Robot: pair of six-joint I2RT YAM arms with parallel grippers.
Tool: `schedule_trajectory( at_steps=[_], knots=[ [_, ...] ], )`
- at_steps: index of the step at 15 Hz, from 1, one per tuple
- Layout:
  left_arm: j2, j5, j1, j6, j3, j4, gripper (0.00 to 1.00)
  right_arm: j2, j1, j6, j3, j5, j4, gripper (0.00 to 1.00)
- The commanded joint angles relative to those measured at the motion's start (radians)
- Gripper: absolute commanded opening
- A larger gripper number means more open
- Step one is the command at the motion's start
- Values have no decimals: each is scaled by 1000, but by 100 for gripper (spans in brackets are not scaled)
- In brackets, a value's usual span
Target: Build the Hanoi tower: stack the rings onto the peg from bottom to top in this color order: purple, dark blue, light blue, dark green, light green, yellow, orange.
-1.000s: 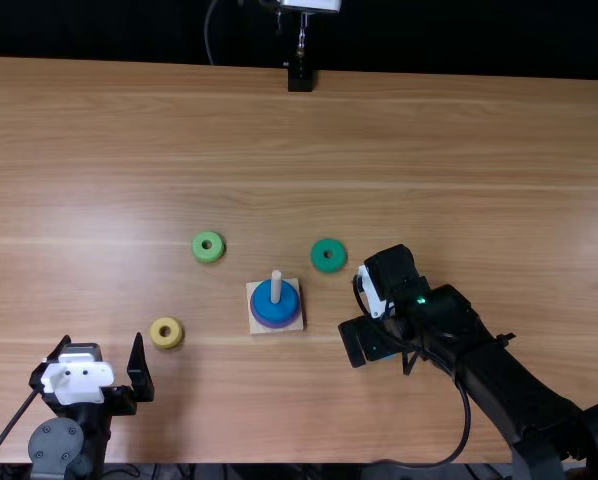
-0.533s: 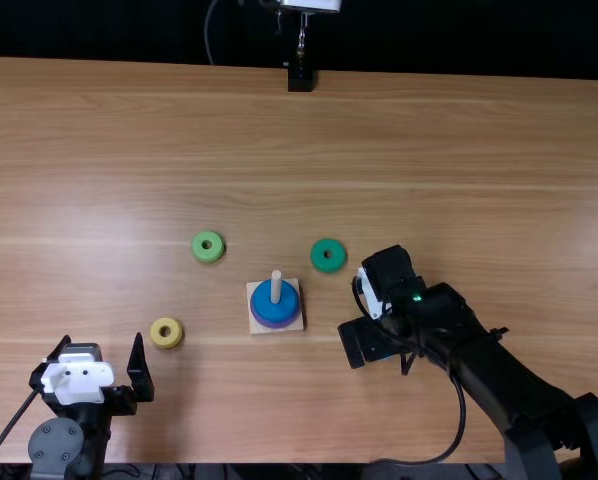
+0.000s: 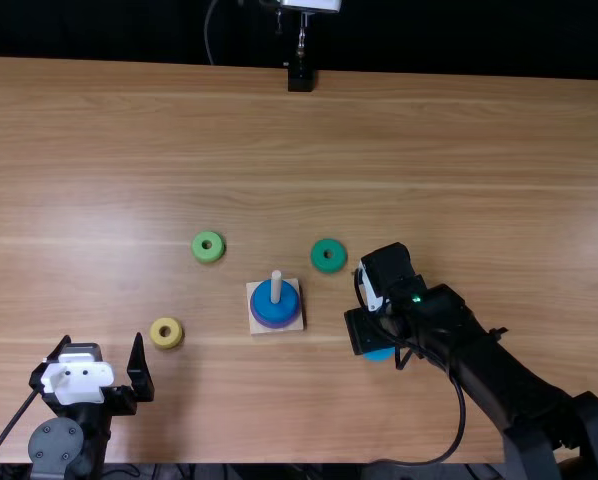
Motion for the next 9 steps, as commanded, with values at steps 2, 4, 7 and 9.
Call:
schedule_trajectory(
  at_steps=[2,4,7,9],
  knots=[
    [-12,-6,3,4,-105,-83,100,1,2,13,-9,7,-10,0],
    [-12,-6,3,4,-105,-83,100,-1,1,13,-8,11,0,39],
    [-12,-6,3,4,-105,-83,100,2,2,15,-8,46,-15,100],
    [-12,-6,3,4,-105,-83,100,-1,2,15,-15,50,-17,100]
  ],
)
